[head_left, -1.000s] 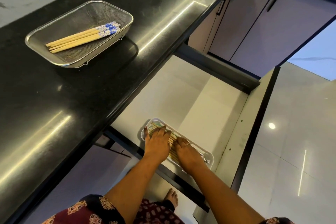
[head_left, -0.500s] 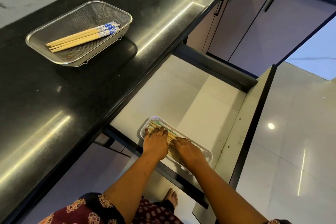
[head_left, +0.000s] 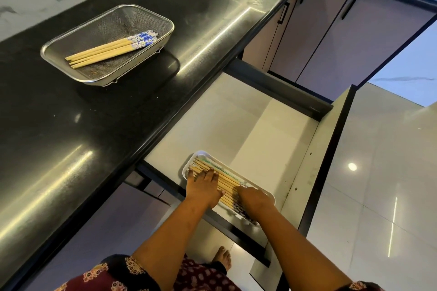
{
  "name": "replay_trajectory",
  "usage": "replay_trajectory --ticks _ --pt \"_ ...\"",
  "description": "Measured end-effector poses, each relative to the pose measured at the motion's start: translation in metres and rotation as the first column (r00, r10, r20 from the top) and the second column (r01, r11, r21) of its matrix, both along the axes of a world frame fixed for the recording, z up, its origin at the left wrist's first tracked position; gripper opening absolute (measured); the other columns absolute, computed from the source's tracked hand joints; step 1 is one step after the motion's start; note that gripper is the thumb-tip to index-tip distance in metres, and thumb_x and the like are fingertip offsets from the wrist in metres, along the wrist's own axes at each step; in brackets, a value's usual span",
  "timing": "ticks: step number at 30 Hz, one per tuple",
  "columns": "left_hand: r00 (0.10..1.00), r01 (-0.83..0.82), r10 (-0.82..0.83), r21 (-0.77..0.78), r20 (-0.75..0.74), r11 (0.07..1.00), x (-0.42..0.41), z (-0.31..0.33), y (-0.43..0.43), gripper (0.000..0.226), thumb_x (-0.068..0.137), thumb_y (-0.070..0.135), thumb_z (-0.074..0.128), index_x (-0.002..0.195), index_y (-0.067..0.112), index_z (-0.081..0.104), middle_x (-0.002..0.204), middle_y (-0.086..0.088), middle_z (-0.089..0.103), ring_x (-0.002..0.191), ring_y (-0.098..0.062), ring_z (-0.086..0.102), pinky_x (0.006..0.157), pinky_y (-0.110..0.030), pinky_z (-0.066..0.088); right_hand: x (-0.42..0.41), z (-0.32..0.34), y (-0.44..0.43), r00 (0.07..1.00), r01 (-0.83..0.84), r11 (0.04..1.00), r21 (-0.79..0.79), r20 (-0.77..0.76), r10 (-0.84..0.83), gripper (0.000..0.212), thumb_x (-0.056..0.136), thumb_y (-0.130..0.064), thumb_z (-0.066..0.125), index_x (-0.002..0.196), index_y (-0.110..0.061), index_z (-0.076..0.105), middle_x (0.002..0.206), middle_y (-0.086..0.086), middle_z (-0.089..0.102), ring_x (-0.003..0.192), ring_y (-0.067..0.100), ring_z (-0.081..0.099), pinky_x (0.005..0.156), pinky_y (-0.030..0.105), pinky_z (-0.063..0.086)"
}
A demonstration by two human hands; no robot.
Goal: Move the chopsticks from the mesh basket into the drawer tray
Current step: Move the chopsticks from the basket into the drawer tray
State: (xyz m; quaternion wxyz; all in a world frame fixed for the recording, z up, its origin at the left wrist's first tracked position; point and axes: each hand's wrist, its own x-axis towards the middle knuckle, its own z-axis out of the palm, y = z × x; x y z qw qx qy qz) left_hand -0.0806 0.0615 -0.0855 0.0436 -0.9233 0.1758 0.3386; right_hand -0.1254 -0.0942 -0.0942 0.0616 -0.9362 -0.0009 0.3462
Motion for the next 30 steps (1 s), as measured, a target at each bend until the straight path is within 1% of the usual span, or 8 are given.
replay_trajectory --ticks 5,11,17,20,24,26,28,30 --pt "1.0 -0.004 0.005 0.031 -0.007 1.0 -0.001 0.008 0.002 0.074 0.093 0.06 0.021 0.15 0.016 0.006 0.16 -0.002 0.003 0.147 -0.023 0.003 0.114 -0.056 -0.004 0.004 0.006 0.01 1.0 0.001 0.999 0.048 0.021 -0.002 0.03 0.096 -0.02 0.045 0.126 -0.019 0.048 0.122 0.008 0.062 0.108 0.026 0.06 0.09 0.036 0.047" --pt "0.989 -0.103 0.109 0.071 -0.095 0.992 -0.004 0.02 0.009 0.092 0.087 0.07 0.023 0.149 0.008 -0.002 0.16 -0.009 0.0 0.147 -0.029 0.001 0.116 -0.052 -0.003 0.009 0.014 0.016 0.995 -0.006 0.999 0.031 -0.097 0.01 0.049 0.09 -0.01 0.056 0.135 -0.018 0.041 0.126 0.01 0.059 0.112 0.026 0.059 0.094 0.035 0.049" --pt "0.997 -0.063 0.063 0.0 -0.039 0.998 0.015 0.048 0.019 0.079 0.093 0.057 0.034 0.149 0.005 0.011 0.159 -0.009 0.011 0.145 -0.027 0.012 0.117 -0.049 0.009 0.038 0.037 0.039 0.998 0.002 0.992 0.129 -0.065 0.006 0.028 0.096 -0.014 0.045 0.121 -0.008 0.054 0.123 0.014 0.059 0.104 0.025 0.059 0.088 0.031 0.046" --pt "0.988 -0.152 0.142 -0.198 -0.061 0.968 0.036 0.074 0.03 0.061 0.097 0.034 0.041 0.147 0.006 0.02 0.157 -0.009 0.017 0.142 -0.026 0.024 0.115 -0.043 0.024 0.066 0.06 0.061 1.0 -0.019 0.97 0.242 -0.01 0.022 0.033 0.098 -0.016 0.041 0.126 -0.004 0.053 0.13 0.019 0.056 0.115 0.033 0.055 0.096 0.035 0.042" --pt "0.959 -0.221 0.281 -0.525 0.036 0.822 0.069 0.119 0.055 0.043 0.094 0.013 0.045 0.137 0.007 0.044 0.145 -0.012 0.043 0.133 -0.026 0.041 0.11 -0.034 0.031 0.108 0.105 0.094 0.99 -0.07 0.916 0.396 0.14 0.015 0.038 0.099 -0.014 0.041 0.134 0.001 0.046 0.138 0.021 0.051 0.126 0.034 0.048 0.105 0.036 0.036" --pt "0.91 -0.238 0.404 -0.684 0.09 0.69 0.084 0.143 0.075 0.046 0.091 0.01 0.051 0.137 0.01 0.045 0.144 -0.01 0.045 0.133 -0.022 0.041 0.11 -0.027 0.029 0.131 0.132 0.108 0.969 -0.061 0.859 0.509 0.238 -0.072 0.032 0.096 -0.011 0.046 0.123 0.003 0.055 0.123 0.024 0.06 0.114 0.035 0.057 0.096 0.034 0.043" --pt "0.833 -0.203 0.523 -0.78 0.181 0.592 0.101 0.166 0.101 0.047 0.089 0.009 0.056 0.136 0.009 0.047 0.142 -0.01 0.047 0.133 -0.021 0.042 0.109 -0.023 0.026 0.156 0.161 0.125 0.934 -0.059 0.778 0.626 0.309 -0.179 0.017 0.094 -0.01 0.05 0.103 -0.003 0.063 0.097 0.019 0.068 0.088 0.029 0.065 0.075 0.02 0.049" --pt "0.734 -0.178 0.63 -0.824 0.253 0.538 0.12 0.184 0.13 0.047 0.088 0.007 0.058 0.134 0.006 0.049 0.14 -0.013 0.049 0.132 -0.023 0.043 0.111 -0.024 0.025 0.182 0.187 0.144 0.911 -0.044 0.7 0.713 0.317 -0.265 0.011 0.092 -0.01 0.052 0.088 -0.012 0.061 0.082 0.009 0.065 0.066 0.016 0.06 0.056 0.006 0.043"
